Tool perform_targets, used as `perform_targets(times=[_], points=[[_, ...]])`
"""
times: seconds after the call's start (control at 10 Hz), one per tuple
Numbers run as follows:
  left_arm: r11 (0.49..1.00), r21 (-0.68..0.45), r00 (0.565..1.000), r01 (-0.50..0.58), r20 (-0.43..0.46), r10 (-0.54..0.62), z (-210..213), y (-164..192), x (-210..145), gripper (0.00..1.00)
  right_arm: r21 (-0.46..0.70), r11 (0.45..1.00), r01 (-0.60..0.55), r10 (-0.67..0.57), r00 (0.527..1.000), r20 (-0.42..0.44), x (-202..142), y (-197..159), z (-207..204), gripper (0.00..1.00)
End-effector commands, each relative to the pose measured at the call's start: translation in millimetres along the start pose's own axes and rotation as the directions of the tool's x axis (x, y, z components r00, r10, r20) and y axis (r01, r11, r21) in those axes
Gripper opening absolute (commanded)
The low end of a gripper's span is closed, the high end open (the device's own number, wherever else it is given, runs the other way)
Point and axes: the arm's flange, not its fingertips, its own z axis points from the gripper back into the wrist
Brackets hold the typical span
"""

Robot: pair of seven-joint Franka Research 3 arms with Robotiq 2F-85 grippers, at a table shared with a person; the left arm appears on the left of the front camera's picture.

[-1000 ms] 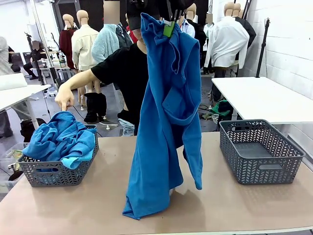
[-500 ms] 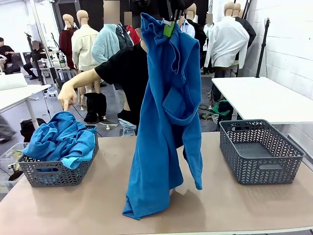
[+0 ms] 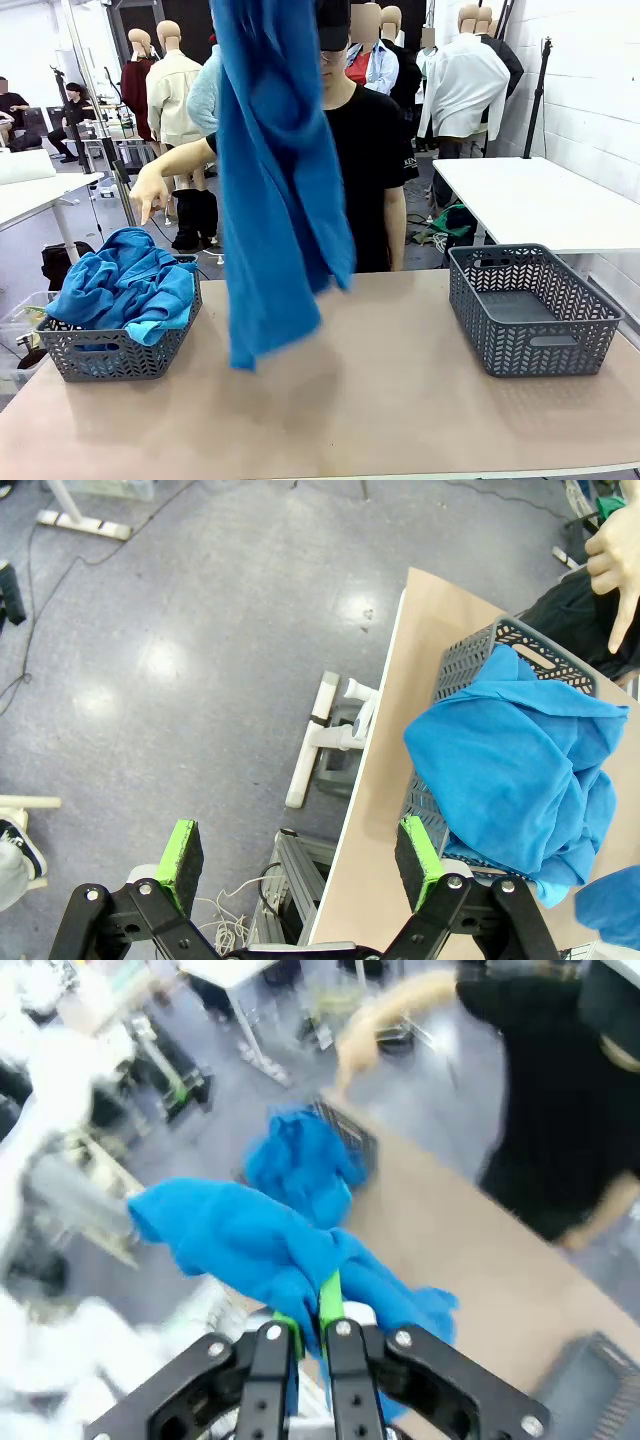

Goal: Sort the tops and bottoms.
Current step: Sort the clothes according to human instructions.

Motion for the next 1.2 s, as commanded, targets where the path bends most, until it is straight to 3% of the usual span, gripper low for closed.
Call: perform_targets(times=[0.0, 0.1, 0.2, 1.1], points=[[1.000, -0.009, 1.000, -0.002, 0.002, 0.002, 1, 0, -2, 1.00, 0.120, 0.990, 0.076, -0.104, 0.963, 0.248, 92, 47, -3, 0.00], [1.000, -0.009, 1.000, -0.002, 0.002, 0.002, 1, 0, -2, 1.00, 0.132, 0.980, 0.149, -0.189, 0.905, 0.381, 110, 57, -4, 0.00], [1.000, -0.009, 1.000, -0.002, 0.002, 0.002, 1, 0, -2, 1.00, 0.124, 0.987, 0.103, -0.124, 0.975, 0.183, 27, 23, 6, 0.00], [1.000, -0.009, 1.000, -0.002, 0.002, 0.002, 1, 0, -2, 1.00, 0.124, 0.987, 0.103, -0.124, 0.975, 0.183, 27, 23, 6, 0.00]])
